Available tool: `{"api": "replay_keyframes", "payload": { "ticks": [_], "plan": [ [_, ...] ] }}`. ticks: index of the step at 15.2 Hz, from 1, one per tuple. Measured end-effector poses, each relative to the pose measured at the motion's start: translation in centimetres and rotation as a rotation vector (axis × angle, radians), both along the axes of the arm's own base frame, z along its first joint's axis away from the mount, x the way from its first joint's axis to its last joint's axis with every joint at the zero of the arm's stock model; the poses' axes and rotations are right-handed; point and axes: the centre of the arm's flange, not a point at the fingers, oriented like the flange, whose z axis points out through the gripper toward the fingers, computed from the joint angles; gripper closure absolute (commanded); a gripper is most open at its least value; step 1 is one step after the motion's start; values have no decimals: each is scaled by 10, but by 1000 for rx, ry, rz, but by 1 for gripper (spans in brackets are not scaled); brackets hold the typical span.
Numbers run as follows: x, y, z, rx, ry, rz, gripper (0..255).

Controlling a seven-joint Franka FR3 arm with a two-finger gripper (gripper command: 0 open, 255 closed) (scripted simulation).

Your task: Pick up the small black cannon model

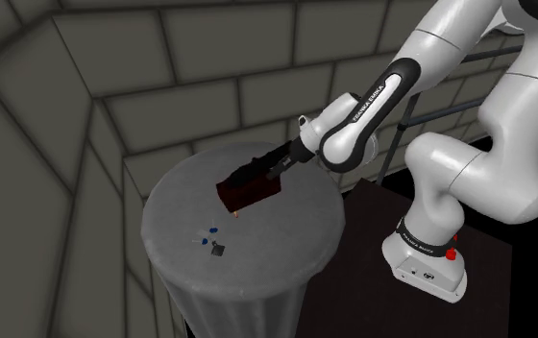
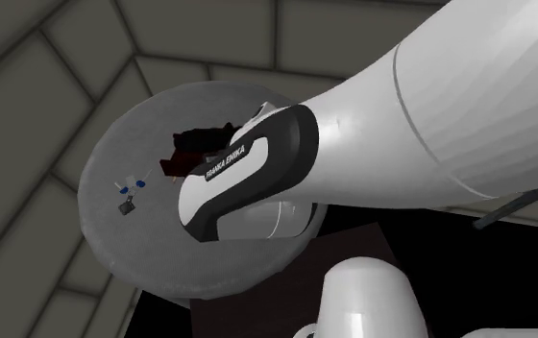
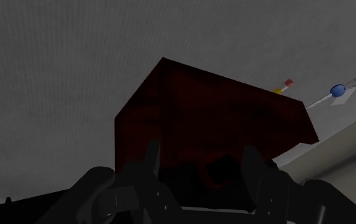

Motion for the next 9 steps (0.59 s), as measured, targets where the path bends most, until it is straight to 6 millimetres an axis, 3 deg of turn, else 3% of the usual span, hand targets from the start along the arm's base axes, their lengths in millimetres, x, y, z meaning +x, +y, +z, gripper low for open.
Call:
{"api": "replay_keyframes", "payload": {
  "ticks": [9],
  "plan": [
    [0,0,50,-1,1,1,255]
  ]
}}
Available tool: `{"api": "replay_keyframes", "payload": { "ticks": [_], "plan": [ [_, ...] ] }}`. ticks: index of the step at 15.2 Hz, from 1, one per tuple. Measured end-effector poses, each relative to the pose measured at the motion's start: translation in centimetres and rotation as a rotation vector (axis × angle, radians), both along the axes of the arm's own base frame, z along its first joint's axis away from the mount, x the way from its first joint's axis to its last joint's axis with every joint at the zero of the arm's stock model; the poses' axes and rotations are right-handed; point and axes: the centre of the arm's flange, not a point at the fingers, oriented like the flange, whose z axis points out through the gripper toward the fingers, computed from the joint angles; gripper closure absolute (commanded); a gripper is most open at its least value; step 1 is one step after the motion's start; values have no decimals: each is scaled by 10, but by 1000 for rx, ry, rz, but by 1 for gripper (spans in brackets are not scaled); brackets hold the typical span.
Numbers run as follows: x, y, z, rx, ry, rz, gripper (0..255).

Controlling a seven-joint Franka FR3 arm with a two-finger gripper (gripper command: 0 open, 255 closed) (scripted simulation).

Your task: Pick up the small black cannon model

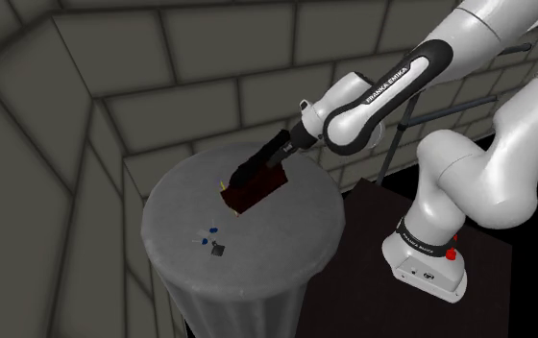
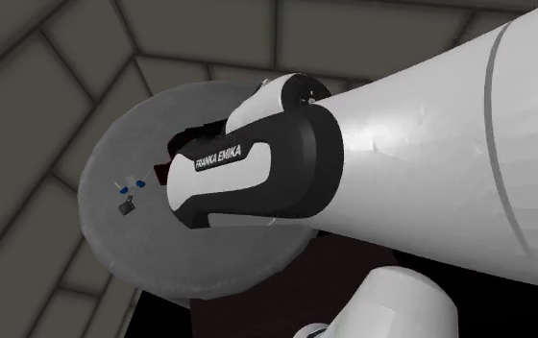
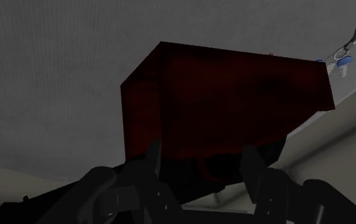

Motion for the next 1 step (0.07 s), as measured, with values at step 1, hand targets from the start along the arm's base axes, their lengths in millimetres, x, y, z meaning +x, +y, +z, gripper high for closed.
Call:
{"api": "replay_keyframes", "payload": {
  "ticks": [1],
  "plan": [
    [0,0,3,0,0,0,255]
  ]
}}
